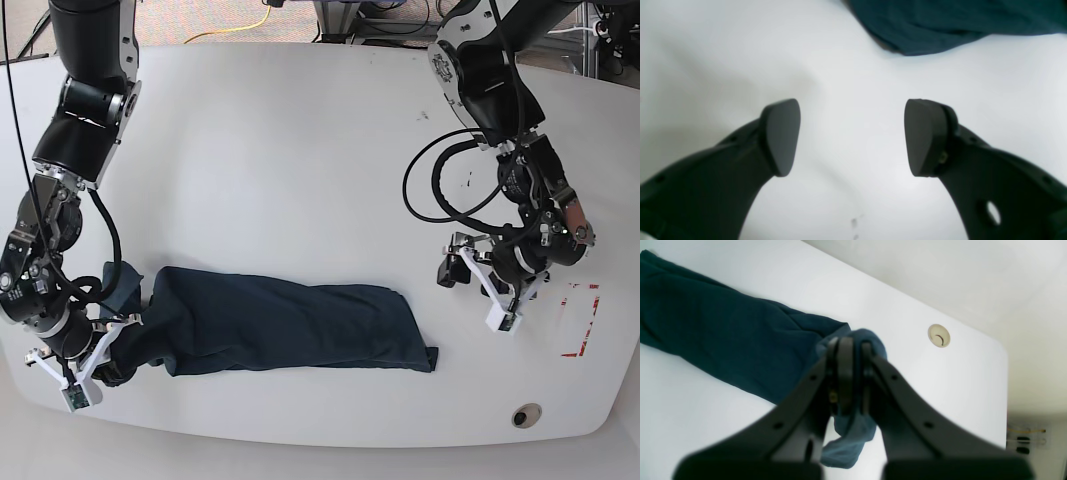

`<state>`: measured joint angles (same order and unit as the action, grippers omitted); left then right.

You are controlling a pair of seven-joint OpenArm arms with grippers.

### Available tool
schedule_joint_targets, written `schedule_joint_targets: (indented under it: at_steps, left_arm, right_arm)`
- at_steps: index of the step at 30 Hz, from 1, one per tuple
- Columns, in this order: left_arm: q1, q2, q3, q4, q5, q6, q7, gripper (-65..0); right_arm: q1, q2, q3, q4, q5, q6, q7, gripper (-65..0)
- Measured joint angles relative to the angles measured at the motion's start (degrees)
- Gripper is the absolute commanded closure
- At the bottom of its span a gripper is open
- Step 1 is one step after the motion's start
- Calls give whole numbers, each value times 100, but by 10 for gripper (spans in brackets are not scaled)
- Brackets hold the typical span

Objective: Layout the t-shirt on the table in an organized manner, then fold the t-shirt properly
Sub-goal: 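Move the left gripper to the shirt bundle's end and grasp it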

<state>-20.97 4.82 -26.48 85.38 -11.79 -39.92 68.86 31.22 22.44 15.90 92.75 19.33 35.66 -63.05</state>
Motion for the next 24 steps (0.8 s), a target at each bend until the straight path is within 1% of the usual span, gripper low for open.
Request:
schedule_joint_targets:
  at_steps: [6, 7, 9, 11, 14, 19, 24]
  left_arm:
    - [-48, 87, 13, -1032, 7, 0, -837, -458]
    - [-72, 90, 15, -1178, 17, 9, -909, -458]
    - [-131, 90, 92, -1598, 52, 31, -1202, -458]
    - [-203, 87, 192, -1954, 42, 24, -1611, -458]
    - [-321, 98, 293, -2374, 0, 22, -2011, -458]
    - [-579, 210, 376, -3067, -2, 26, -2345, -458]
    - [-697, 313, 382, -3462, -4, 39, -2549, -458]
  right_arm:
    - [-81, 0, 0, 2, 24, -2, 2, 0]
    - [-87, -4, 0, 4, 24, 2, -2, 0]
    - [-101, -4, -2, 7, 26, -2, -4, 0]
    - [-96, -2, -2, 7, 39, 20, 0, 0]
    - [-96, -4, 2, 11, 39, 17, 0, 0]
    - [-98, -4, 2, 11, 42, 17, -2, 0]
    - [-98, -4, 2, 11, 44, 22, 2, 0]
